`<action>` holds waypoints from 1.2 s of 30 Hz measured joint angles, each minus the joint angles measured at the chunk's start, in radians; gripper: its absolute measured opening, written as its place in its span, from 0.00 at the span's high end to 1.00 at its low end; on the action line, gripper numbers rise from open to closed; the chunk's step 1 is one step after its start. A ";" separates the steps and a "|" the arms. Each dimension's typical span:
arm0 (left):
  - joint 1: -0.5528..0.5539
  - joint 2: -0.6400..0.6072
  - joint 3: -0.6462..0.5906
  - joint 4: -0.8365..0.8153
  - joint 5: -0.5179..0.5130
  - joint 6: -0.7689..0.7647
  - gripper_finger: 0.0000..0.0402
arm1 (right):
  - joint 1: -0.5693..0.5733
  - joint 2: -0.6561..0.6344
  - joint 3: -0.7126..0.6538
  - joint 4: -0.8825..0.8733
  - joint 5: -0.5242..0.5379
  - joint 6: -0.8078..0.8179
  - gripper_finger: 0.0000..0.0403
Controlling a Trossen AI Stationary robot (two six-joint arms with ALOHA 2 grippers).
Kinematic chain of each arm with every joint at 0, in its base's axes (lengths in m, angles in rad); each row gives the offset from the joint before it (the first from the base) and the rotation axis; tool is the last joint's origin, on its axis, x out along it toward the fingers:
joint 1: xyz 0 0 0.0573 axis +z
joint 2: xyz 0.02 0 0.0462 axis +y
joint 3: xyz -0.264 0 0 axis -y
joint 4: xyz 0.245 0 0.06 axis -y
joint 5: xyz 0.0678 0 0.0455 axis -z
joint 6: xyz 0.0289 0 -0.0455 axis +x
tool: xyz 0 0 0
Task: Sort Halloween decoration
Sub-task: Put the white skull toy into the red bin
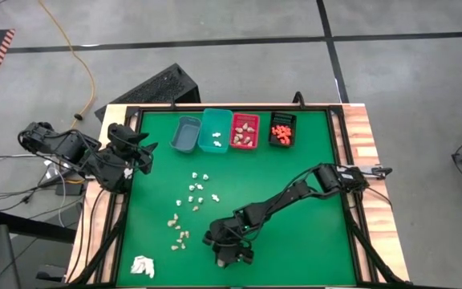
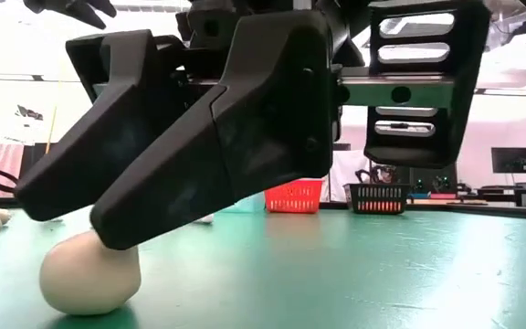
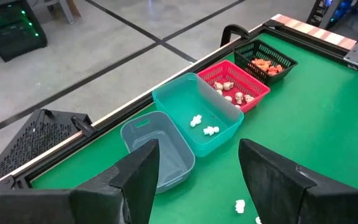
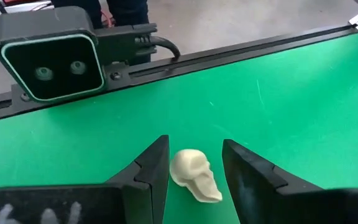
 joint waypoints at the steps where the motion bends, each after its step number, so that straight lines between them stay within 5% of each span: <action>1: 0.000 0.000 0.000 0.000 0.000 0.000 0.48 | -0.002 0.008 0.000 0.003 -0.001 -0.004 0.60; 11: 0.000 0.000 0.000 -0.001 -0.003 0.000 0.48 | -0.003 0.059 0.002 -0.002 -0.011 0.019 0.60; 25: 0.000 0.000 0.000 -0.001 -0.029 0.000 0.48 | -0.026 0.060 0.002 -0.023 -0.008 0.092 0.79; 36: 0.000 0.000 0.000 0.000 -0.031 -0.002 0.48 | -0.049 0.022 -0.003 0.001 0.015 0.259 0.81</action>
